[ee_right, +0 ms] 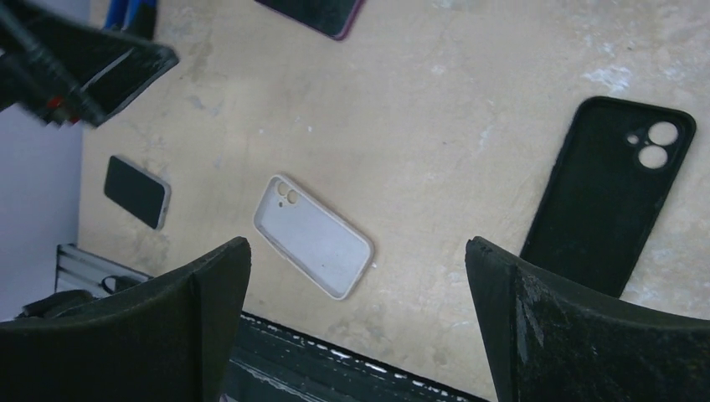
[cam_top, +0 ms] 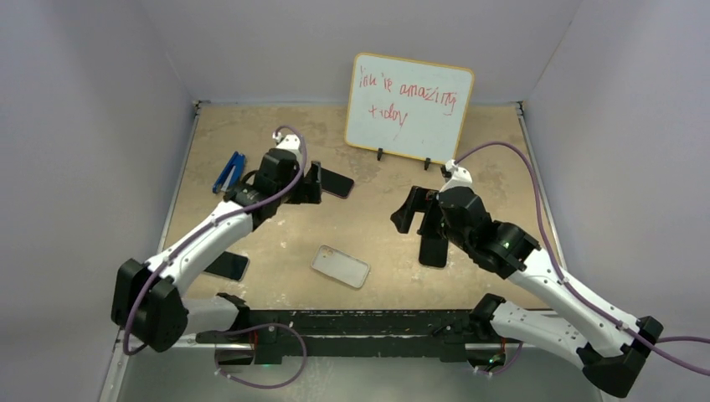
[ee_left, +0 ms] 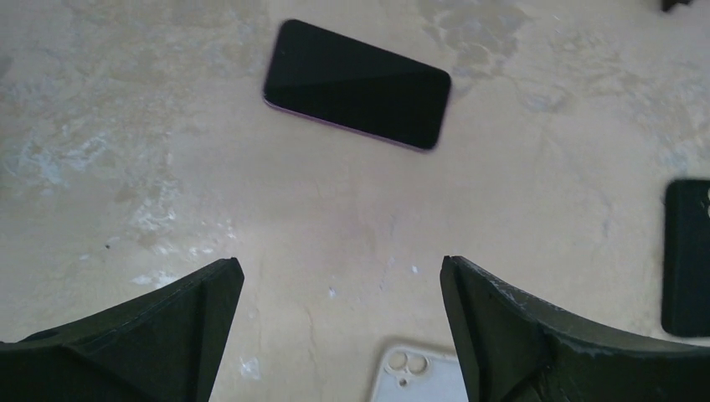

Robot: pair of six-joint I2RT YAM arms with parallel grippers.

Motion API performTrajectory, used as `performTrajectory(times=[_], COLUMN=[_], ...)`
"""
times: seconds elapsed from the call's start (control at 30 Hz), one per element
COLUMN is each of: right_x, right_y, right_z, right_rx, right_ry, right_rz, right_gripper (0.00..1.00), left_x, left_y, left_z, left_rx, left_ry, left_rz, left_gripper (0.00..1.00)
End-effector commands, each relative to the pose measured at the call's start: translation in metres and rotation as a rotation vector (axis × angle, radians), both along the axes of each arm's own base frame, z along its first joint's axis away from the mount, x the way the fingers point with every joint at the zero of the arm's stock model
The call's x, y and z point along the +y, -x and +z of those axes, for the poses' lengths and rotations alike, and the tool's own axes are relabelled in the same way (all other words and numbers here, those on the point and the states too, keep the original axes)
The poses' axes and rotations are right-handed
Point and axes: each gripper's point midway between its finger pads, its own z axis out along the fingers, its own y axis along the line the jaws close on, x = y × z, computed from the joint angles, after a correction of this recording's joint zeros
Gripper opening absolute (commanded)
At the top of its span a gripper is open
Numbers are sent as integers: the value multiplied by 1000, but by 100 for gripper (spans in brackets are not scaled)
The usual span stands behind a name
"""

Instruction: Put the phone into the phone case

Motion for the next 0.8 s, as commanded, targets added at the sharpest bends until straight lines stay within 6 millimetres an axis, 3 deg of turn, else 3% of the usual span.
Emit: performTrajectory(times=[0.0, 0.17, 0.27, 0.33, 0.43, 0.5, 0.77], right_x=[19, 33, 38, 48, 61, 67, 109], right_y=[0, -6, -15, -22, -40, -54, -109], right_z=[14, 16, 11, 7, -1, -5, -28], right_rx=[-81, -96, -116, -123, -127, -139, -222], right_ry=[-76, -100, -69, -82, -31, 22, 232], right_rz=[108, 140, 151, 164, 172, 177, 322], right_gripper=[98, 98, 98, 98, 99, 99, 99], left_x=[8, 15, 10, 9, 13, 19, 42], left_y=[-60, -98, -108, -105, -93, -78, 3], left_z=[21, -3, -11, -6, 11, 19, 22], left_rx=[-98, -53, 5, 20, -15, -21, -24], left_ry=[66, 60, 151, 165, 167, 139, 103], left_rz=[42, 110, 102, 86, 61, 39, -30], left_gripper=[93, 90, 83, 82, 85, 94, 100])
